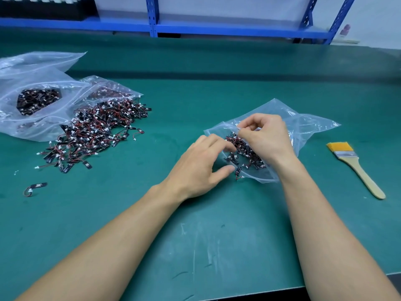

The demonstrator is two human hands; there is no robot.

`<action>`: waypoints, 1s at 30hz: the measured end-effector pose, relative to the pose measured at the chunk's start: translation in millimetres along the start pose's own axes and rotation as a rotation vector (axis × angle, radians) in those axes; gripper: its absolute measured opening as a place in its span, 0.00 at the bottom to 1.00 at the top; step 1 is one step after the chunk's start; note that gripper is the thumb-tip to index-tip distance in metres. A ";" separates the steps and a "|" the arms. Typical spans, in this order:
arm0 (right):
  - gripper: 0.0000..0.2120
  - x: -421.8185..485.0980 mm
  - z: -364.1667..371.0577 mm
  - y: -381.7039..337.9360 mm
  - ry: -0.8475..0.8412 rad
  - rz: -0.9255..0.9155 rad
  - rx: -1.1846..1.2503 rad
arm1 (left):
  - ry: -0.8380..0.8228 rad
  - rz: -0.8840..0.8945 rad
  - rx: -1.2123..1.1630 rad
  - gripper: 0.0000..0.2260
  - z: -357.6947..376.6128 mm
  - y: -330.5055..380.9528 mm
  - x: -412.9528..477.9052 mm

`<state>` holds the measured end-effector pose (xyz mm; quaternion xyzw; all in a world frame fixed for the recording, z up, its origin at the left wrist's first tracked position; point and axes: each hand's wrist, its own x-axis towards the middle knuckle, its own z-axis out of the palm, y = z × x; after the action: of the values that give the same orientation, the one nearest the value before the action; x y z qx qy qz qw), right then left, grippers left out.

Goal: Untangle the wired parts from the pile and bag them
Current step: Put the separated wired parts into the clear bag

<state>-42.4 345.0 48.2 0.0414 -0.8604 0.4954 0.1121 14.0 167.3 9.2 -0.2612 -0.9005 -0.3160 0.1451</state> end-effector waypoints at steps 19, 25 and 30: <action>0.06 -1.0 0.6 -1.3 -0.021 -0.021 -0.043 | 0.247 -0.230 -0.043 0.04 11.1 7.1 7.1; 0.06 -2.2 0.1 -2.8 -0.019 -0.018 -0.041 | 0.084 -0.142 -0.117 0.09 9.7 4.9 5.5; 0.06 -1.4 0.0 -2.6 -0.024 -0.018 -0.041 | 0.096 -0.099 -0.054 0.15 4.2 1.8 5.1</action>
<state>-40.6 343.6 50.1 0.0527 -0.8713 0.4761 0.1069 10.5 173.2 9.1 -0.2047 -0.8954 -0.3591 0.1654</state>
